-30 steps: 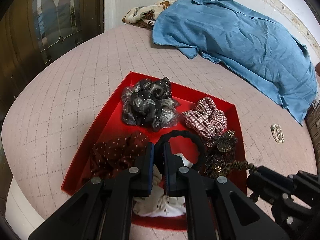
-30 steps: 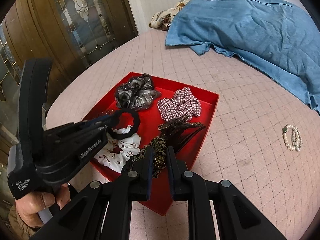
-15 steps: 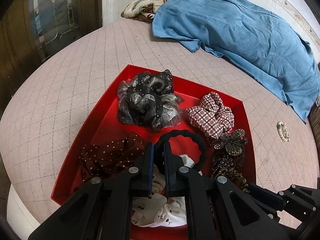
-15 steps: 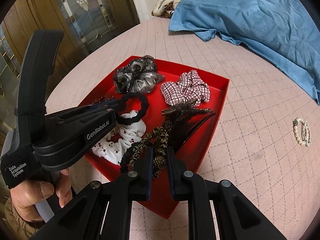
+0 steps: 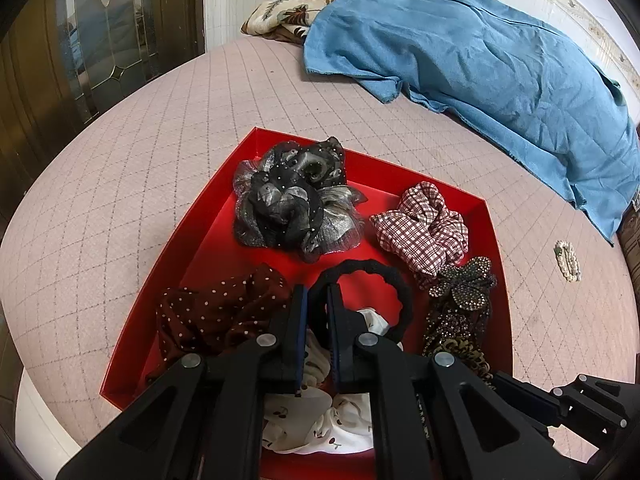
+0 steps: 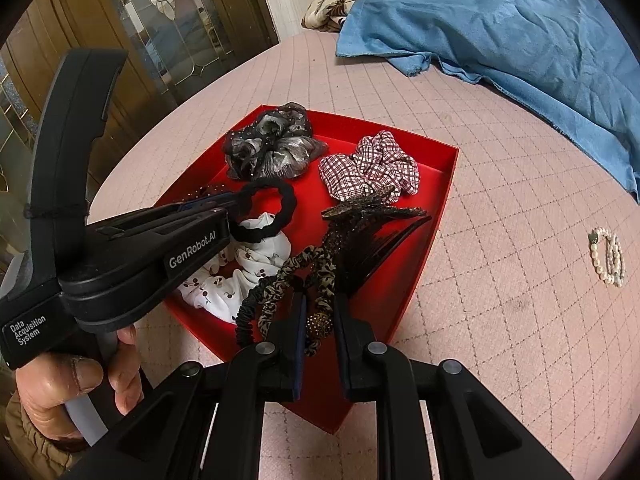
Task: Organize jewelry
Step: 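Carry both hair ties to the red tray and open both tools to drop them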
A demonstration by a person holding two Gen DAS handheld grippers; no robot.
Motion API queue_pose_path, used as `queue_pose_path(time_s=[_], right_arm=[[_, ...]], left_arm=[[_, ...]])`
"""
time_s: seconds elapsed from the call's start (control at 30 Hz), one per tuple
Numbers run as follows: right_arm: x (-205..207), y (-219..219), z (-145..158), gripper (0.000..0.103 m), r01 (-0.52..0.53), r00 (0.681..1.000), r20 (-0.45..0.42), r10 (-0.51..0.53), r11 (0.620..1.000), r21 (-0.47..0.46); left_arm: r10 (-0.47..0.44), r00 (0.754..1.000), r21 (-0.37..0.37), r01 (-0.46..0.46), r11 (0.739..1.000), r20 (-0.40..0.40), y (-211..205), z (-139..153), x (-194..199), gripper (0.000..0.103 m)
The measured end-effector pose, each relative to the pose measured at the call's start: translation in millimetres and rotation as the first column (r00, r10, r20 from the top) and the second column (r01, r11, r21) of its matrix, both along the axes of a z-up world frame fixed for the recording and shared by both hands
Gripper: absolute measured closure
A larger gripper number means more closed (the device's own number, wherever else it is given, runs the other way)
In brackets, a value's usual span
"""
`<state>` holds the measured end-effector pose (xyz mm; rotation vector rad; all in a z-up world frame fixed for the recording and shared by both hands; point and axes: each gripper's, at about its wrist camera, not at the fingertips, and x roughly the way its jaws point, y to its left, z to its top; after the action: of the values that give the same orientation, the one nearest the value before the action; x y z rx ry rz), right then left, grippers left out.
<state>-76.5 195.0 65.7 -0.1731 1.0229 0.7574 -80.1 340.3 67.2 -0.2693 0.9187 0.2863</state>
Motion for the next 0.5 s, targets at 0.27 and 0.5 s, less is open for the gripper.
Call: queue_pose_path(time_s=[0.27,0.5], right_arm=[[-1.0,-1.4,-0.4,0.088,0.001,1.0,-0.005,-0.001,1.0,0.007],[-7.1,-6.3,8.2,0.059,0.004,1.0,0.012,-0.004,0.999,0.032]], left_arm=[[0.004,1.0,0.004,-0.004,1.0,-0.001,-0.9,3.3,-2.5,0.093],[0.005,1.0,0.022,-0.006,1.0,0.03,-6.0,16.3,-14.2,0.06]])
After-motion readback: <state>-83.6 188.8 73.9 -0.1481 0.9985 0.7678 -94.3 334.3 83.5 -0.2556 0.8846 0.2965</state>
